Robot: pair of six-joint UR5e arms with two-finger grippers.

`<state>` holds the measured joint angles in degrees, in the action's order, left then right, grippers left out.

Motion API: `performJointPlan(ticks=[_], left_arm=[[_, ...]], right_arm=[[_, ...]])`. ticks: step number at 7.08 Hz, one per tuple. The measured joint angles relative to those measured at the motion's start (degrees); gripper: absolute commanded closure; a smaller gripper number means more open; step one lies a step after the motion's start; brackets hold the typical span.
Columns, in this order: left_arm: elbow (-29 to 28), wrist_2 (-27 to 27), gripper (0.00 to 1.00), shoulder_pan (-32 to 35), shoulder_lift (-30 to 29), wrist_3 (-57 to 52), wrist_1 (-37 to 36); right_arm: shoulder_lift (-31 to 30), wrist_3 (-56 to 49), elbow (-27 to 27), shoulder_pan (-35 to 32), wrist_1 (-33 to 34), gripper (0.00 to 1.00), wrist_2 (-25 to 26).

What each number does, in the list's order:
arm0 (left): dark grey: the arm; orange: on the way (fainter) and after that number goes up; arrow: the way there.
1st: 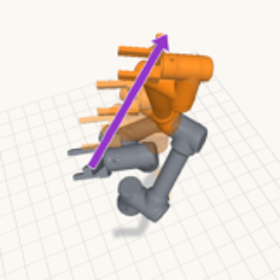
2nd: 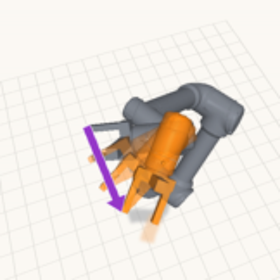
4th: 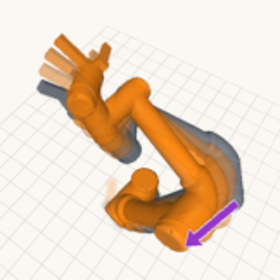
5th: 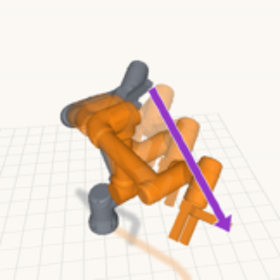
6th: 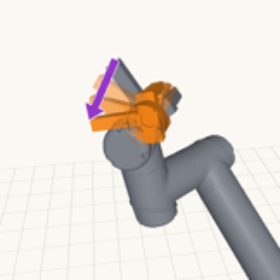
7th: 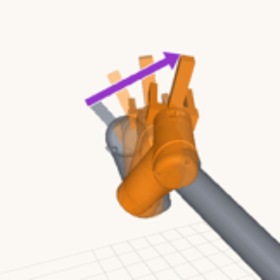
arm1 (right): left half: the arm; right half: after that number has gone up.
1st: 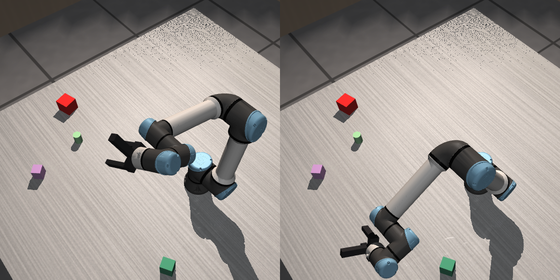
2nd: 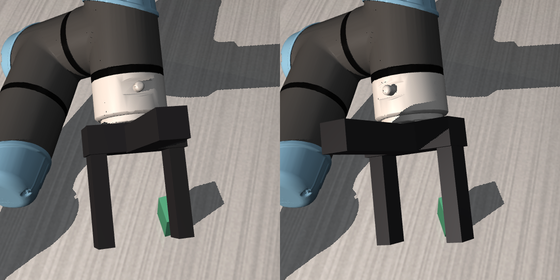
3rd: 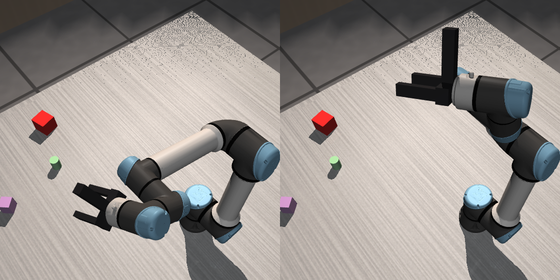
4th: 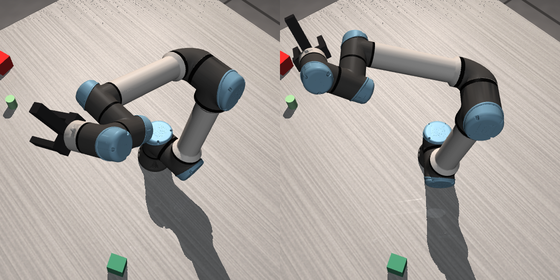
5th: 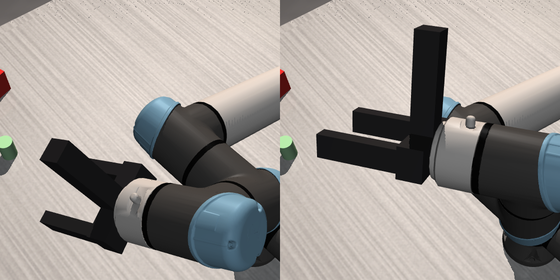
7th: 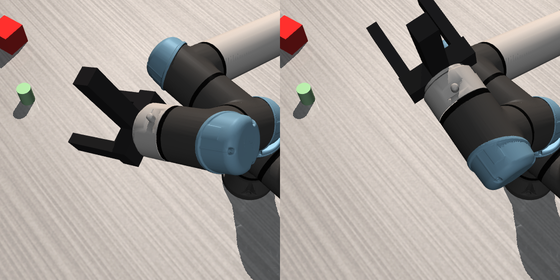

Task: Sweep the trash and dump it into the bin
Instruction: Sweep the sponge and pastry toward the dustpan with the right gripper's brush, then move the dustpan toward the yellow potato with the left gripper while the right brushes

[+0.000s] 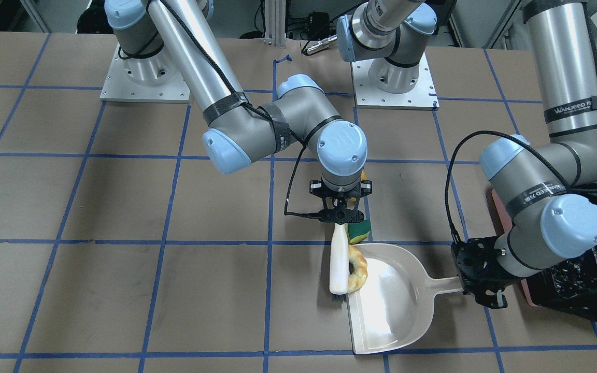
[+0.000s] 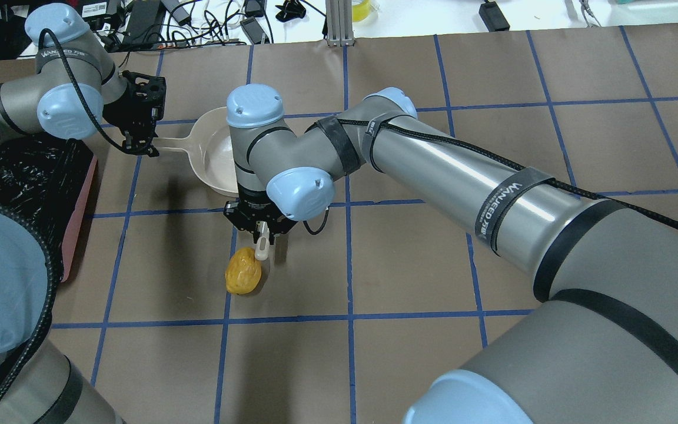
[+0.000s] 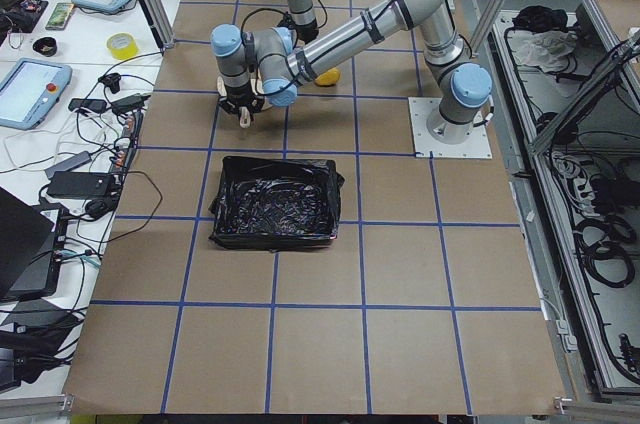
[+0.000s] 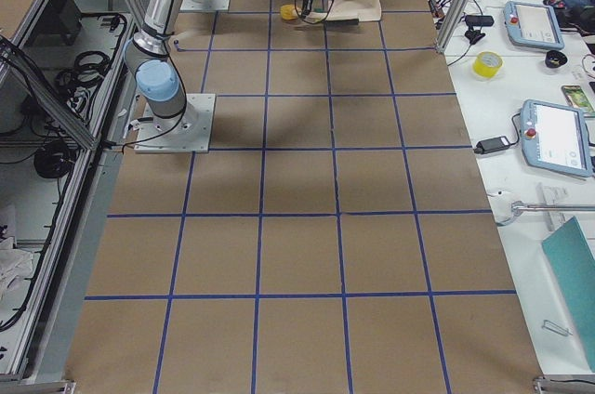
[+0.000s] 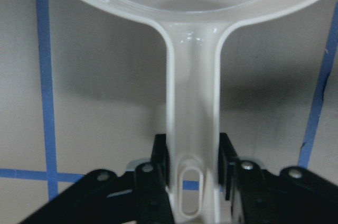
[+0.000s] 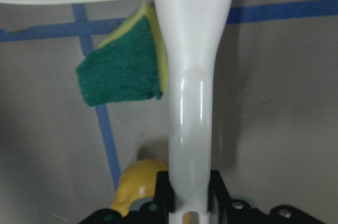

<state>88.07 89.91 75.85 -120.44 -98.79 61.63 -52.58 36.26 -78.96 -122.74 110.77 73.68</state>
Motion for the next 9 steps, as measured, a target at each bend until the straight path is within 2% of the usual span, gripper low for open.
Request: performJointPlan(ticks=[5, 7, 9], left_arm=[[0.0, 0.2, 0.92, 0.0, 0.3, -1.7, -0.1], [-0.3, 0.2, 0.92, -0.1, 0.5, -3.4, -0.3], [-0.6, 0.3, 0.92, -0.3, 0.3, -5.0, -0.4]], right_arm=[[6.0, 4.2, 11.6, -0.5, 0.0, 1.0, -9.3], [4.7, 4.3, 12.8, -0.1, -2.7, 1.0, -7.9], [-1.3, 1.3, 12.7, 1.2, -13.5, 1.0, -0.8]])
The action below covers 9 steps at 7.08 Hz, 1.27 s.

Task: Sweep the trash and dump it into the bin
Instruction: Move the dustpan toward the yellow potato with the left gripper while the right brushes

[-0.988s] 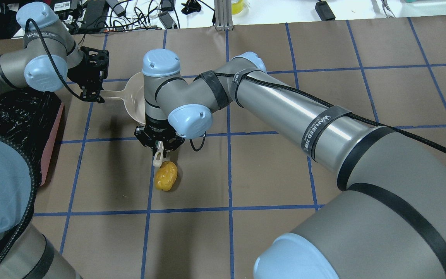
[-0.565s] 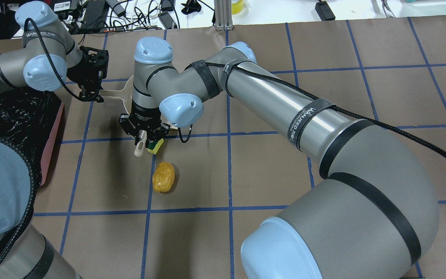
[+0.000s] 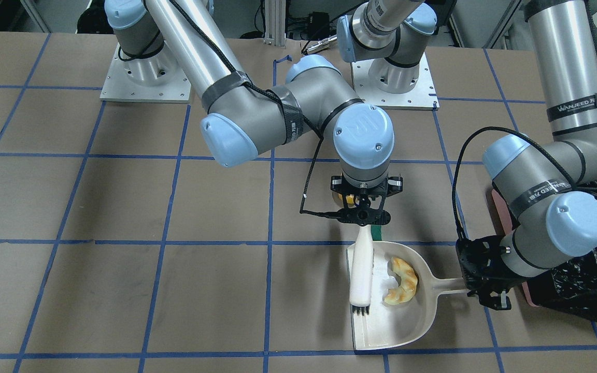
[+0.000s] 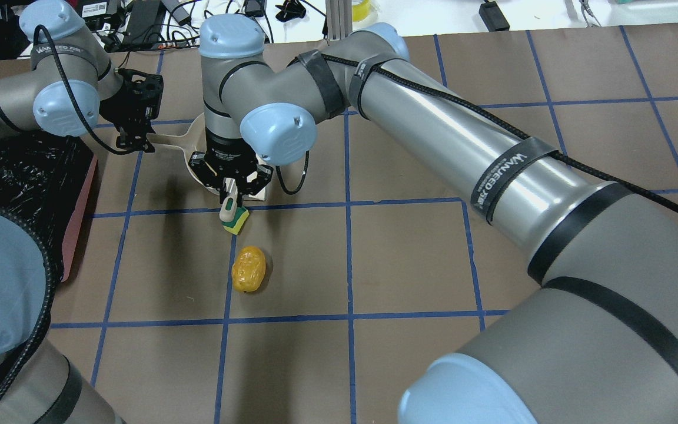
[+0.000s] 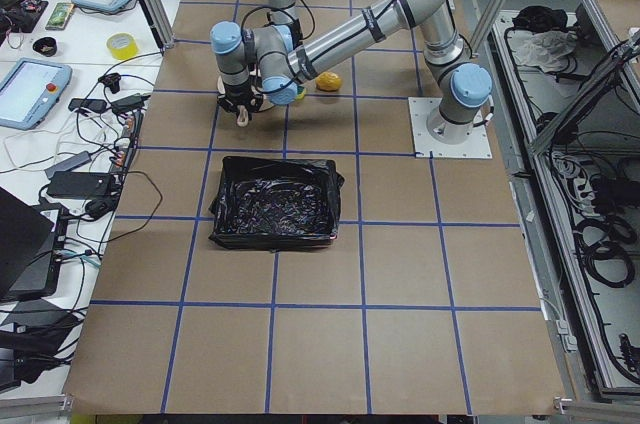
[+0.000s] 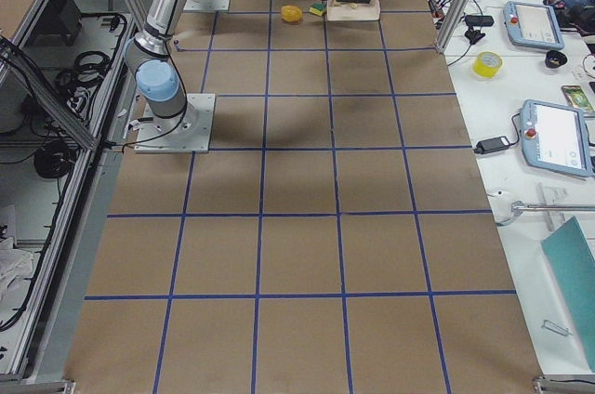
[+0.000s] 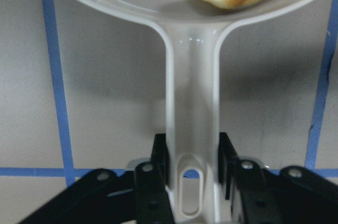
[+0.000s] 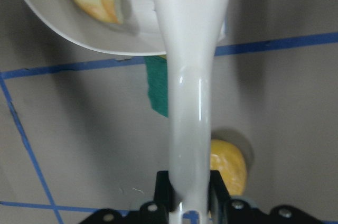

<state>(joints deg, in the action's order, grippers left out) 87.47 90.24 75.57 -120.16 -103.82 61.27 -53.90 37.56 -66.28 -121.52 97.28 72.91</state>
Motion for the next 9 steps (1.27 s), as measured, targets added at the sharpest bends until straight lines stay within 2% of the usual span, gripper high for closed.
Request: performJointPlan(ticks=[2, 3, 4, 6, 7, 9], left_arm=[[-0.2, 0.3, 0.92, -0.7, -0.2, -3.0, -0.1], [-0.6, 0.2, 0.92, -2.1, -0.3, -6.1, -0.1], [-1.3, 0.1, 0.92, -4.0, -0.6, -9.1, -0.2], [-1.8, 0.3, 0.92, -6.1, -1.2, -14.9, -0.2], [-0.7, 0.4, 0.92, -6.7, -0.7, -16.6, -0.2], [4.6, 1.3, 0.92, -7.0, 1.9, -17.9, -1.9]], right_arm=[[-6.4, -4.1, -2.1, 2.0, -12.9, 1.0, 6.3], [-9.3, -5.3, -5.0, 2.7, -15.9, 1.0, 8.7], [-12.5, -6.3, -9.7, 3.3, -16.2, 1.0, 11.3], [-16.3, -5.3, -18.2, 3.0, -12.4, 1.0, 12.1], [-16.9, -1.7, -21.4, 1.7, -10.6, 1.0, 11.2], [-17.0, 7.0, -24.4, -3.4, -8.0, 1.0, 7.7]])
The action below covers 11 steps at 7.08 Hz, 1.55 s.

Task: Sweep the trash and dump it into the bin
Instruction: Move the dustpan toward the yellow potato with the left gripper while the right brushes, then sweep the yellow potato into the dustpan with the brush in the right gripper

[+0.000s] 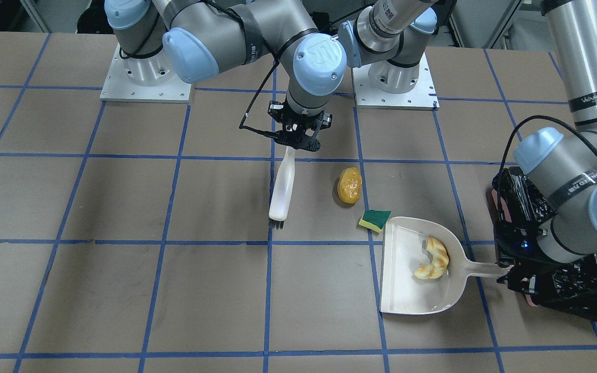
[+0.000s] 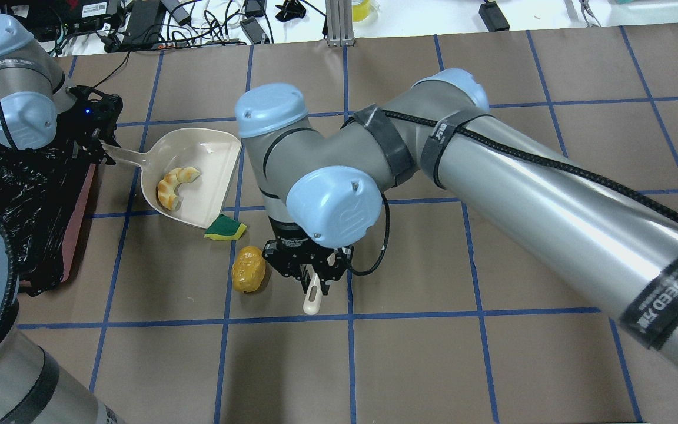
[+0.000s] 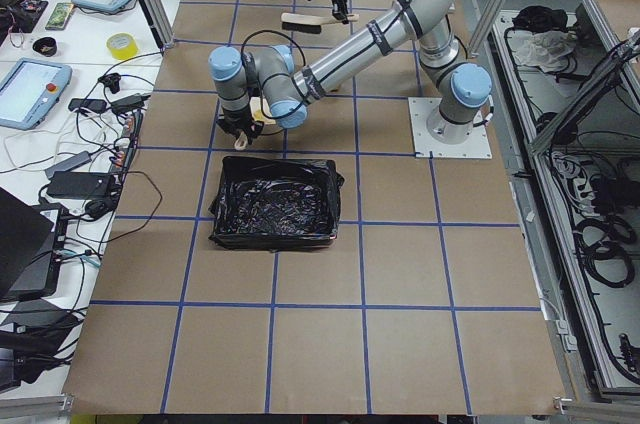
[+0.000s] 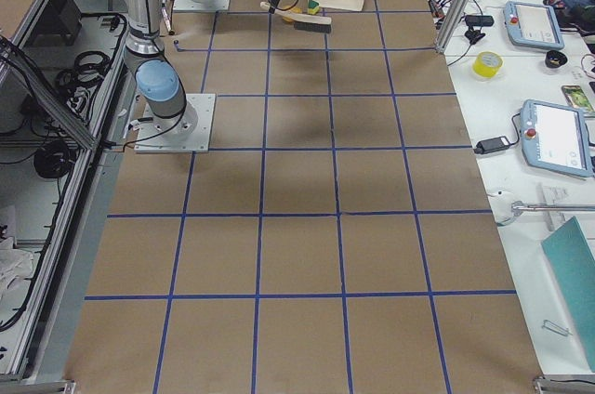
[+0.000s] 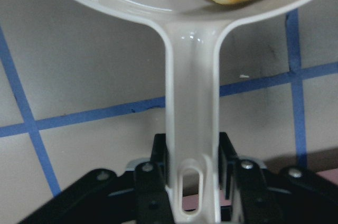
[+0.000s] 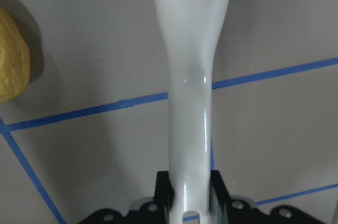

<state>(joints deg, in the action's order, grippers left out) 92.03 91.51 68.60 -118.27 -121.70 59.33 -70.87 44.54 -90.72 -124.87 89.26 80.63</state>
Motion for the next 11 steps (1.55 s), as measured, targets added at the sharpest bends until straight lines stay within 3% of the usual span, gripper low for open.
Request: performJointPlan(ticks=[4, 6, 8, 11], left_arm=[[6.6, 2.5, 0.92, 0.2, 3.9, 0.0, -2.9], [8.0, 3.0, 0.92, 0.6, 4.5, 0.4, -3.0], [8.5, 3.1, 0.92, 0.7, 5.0, 0.5, -3.0], [8.5, 3.1, 0.92, 0.7, 5.0, 0.7, -3.1]], right_arm=[[1.6, 17.6, -5.1, -8.4, 8.8, 1.0, -9.1], [5.0, 21.7, -4.3, -9.4, 15.5, 1.0, -10.8], [9.1, 22.3, 0.4, -9.6, 18.0, 1.0, -10.4], [18.1, 21.4, 12.2, -9.6, 20.0, 1.0, -8.5]])
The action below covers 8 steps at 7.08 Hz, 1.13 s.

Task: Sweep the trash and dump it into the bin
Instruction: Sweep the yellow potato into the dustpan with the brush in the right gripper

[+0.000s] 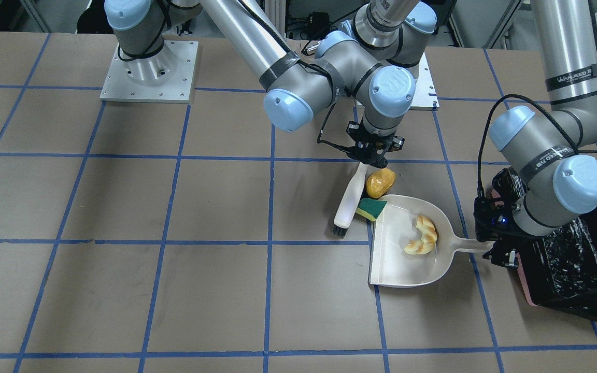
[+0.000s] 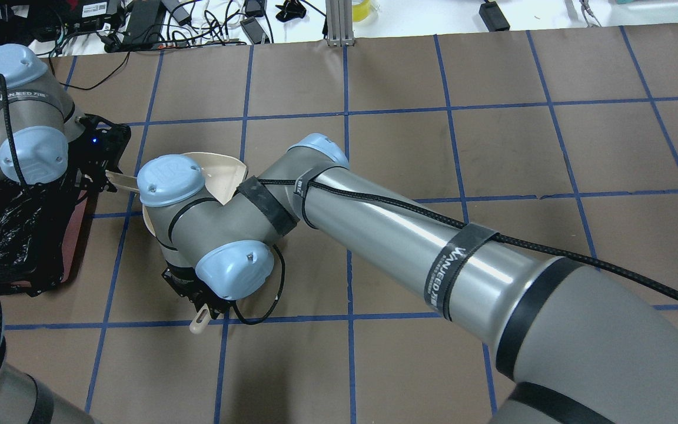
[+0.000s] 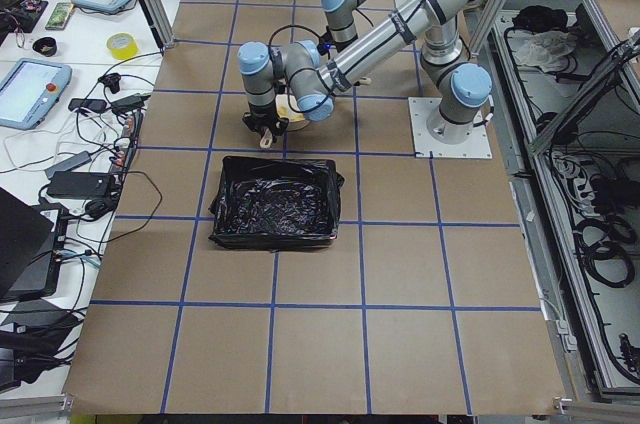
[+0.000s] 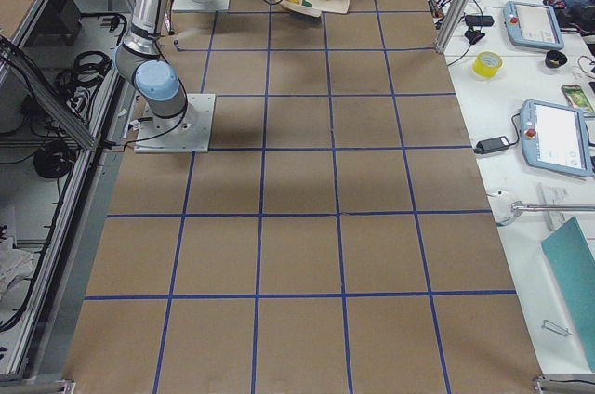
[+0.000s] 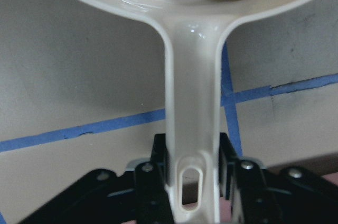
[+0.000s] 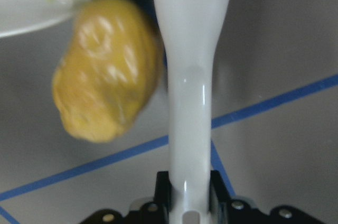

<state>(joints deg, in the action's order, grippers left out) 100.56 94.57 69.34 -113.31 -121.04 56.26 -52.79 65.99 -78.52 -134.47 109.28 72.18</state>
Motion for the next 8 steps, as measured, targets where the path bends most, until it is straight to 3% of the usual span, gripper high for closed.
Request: performJointPlan(ticks=[2, 6, 8], left_arm=[[0.0, 0.0, 0.92, 0.0, 0.0, 0.2, 0.0], [-0.6, -0.1, 0.92, 0.0, -0.2, -0.5, -0.2], [-1.2, -0.1, 0.92, -0.3, -0.3, -1.1, -0.2]], right_arm=[[4.0, -1.2, 6.2, 0.3, 0.5, 1.0, 0.3], [9.3, -3.8, 13.6, 1.4, 5.2, 1.0, 0.0], [8.2, -7.4, 14.9, 2.5, 0.7, 1.0, 0.8]])
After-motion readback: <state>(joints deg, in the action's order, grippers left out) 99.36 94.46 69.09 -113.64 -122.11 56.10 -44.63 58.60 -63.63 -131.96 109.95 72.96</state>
